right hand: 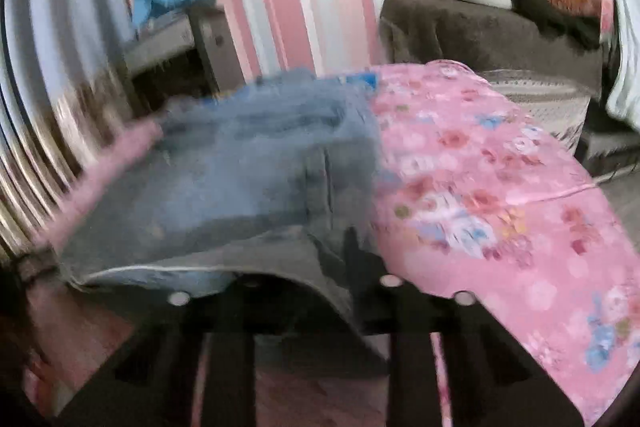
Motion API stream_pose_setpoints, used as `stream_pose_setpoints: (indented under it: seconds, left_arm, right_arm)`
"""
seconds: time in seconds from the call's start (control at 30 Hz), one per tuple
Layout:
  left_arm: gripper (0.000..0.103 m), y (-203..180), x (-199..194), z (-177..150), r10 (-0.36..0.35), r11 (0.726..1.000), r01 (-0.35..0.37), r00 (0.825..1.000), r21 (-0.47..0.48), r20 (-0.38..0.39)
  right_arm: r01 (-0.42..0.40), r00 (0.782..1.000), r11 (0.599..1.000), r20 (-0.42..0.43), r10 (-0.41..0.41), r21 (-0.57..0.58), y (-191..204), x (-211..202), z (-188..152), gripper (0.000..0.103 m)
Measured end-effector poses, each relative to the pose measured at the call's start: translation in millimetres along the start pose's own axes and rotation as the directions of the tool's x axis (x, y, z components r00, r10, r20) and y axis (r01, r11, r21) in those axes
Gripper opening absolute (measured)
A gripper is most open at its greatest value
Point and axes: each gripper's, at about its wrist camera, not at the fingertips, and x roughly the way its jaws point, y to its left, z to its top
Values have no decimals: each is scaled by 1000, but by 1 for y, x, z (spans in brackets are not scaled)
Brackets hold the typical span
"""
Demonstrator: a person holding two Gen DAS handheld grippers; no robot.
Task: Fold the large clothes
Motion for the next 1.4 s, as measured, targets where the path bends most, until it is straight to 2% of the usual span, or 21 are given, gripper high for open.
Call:
stream_pose_setpoints:
  seconds: [0.03,0.1,0.17,0.27,0.37,0.47,0.57,0.63,0.7,0.77,0.83,0.93,0.97,1.03,1.1,1.17,1.2,1.27,1.3,1.33,1.4]
  left_arm:
    - [100,-6,-1,0,-13,1000,13,1000,20,7]
    - [100,-19,4,1,25,997,-25,1000,67,-1]
    - [100,-27,20,1,129,988,-125,991,92,-39]
    - [100,-36,30,3,113,990,-108,992,89,-60]
    - [100,-53,30,5,72,989,-67,997,129,-37]
    - [100,-57,35,7,137,979,-133,990,157,-20]
    - [100,-39,55,15,246,965,-238,967,110,-64]
    - [100,-24,67,21,220,975,-216,967,43,-129]
    - [99,-9,68,30,218,975,-220,970,-5,-110]
    - [79,-2,60,42,195,980,-197,979,-24,-52]
    - [45,2,51,53,154,986,-154,988,-61,-7]
    - [20,-5,26,77,158,987,-154,979,-41,129]
    - [18,-9,13,84,176,984,-172,964,-36,198]
    - [15,-21,-14,93,250,965,-262,908,-10,337]
    - [14,-25,-33,103,272,957,-290,875,-14,401]
    - [13,-30,-60,111,269,957,-291,852,-21,449]
    - [13,-36,-77,112,264,956,-293,844,-10,468]
    - [8,-37,-93,109,259,956,-292,845,-2,467]
    - [0,-32,-98,106,299,944,-331,834,-13,463]
    - [0,-25,-98,103,322,936,-350,838,-17,441]
    - [0,-2,-86,93,340,937,-347,872,-45,353]
  right_arm:
    - [-1,1000,1000,27,1,2,2,-3,7,16]
    - [-4,996,1000,94,3,14,5,-11,22,11]
    - [-24,991,999,131,18,44,4,-18,33,9]
    - [-35,985,997,173,23,62,2,-25,47,8]
    - [-27,980,996,199,9,86,-4,-31,57,8]
    - [-41,976,993,217,16,107,-11,-36,63,8]
    - [-64,974,991,224,36,118,-13,-41,62,8]
    - [-51,976,993,217,27,106,-12,-40,60,8]
    - [-29,979,995,206,8,100,-13,-37,57,8]
    - [-1,983,996,181,-16,94,-16,-30,55,8]
    - [28,988,996,147,-40,83,-19,-19,52,8]
    - [54,985,997,162,-62,52,-15,-19,49,8]
    - [58,981,997,183,-64,42,-12,-23,49,8]
    - [57,964,998,261,-55,2,1,-42,51,8]
    - [78,933,996,356,-56,-49,18,-65,52,8]
    - [91,901,993,431,-51,-74,30,-88,53,7]
    - [94,895,993,444,-51,-75,31,-95,54,7]
    - [105,906,992,418,-64,-76,28,-102,53,7]
    - [112,921,992,380,-82,-58,21,-101,51,7]
    - [99,940,995,330,-86,-23,9,-97,46,8]
    - [67,976,997,204,-71,26,-12,-81,36,8]
